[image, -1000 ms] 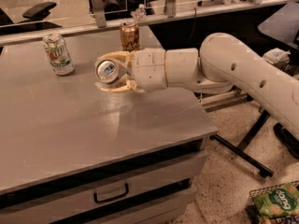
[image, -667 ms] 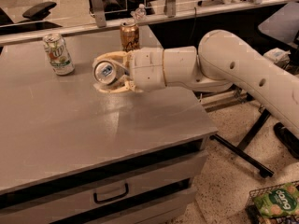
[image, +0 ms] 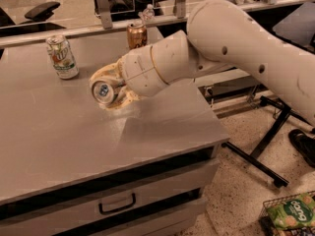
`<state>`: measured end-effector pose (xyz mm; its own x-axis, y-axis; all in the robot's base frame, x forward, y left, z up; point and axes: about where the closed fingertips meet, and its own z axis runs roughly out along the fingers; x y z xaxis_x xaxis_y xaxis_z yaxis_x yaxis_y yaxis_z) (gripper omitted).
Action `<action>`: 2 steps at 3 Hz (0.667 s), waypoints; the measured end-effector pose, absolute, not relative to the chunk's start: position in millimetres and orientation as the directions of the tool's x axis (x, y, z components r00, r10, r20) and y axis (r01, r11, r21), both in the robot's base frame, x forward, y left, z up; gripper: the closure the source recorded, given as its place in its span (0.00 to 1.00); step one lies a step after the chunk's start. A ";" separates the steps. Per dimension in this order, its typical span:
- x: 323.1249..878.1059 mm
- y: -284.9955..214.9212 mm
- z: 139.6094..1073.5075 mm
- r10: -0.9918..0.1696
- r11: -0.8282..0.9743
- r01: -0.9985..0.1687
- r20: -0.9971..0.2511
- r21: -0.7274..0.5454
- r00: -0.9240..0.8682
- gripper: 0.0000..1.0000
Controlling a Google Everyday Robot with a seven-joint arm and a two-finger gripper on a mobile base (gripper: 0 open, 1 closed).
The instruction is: Knock redbull can over
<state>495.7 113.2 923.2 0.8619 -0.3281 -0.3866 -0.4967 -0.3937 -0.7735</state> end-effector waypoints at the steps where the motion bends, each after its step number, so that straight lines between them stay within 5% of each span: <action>1: 499.9 111.7 915.1 -0.335 -0.526 -0.451 -0.311 -0.721 0.889 1.00; 2: 501.5 116.4 902.8 -0.284 -0.693 -0.393 -0.271 -0.604 0.919 1.00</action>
Offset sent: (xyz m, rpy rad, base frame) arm -0.0033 -0.0118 -0.0347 -0.5816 0.0550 0.3654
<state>501.5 116.4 902.8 0.9195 -0.2845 -0.2713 -0.3928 -0.6931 -0.6044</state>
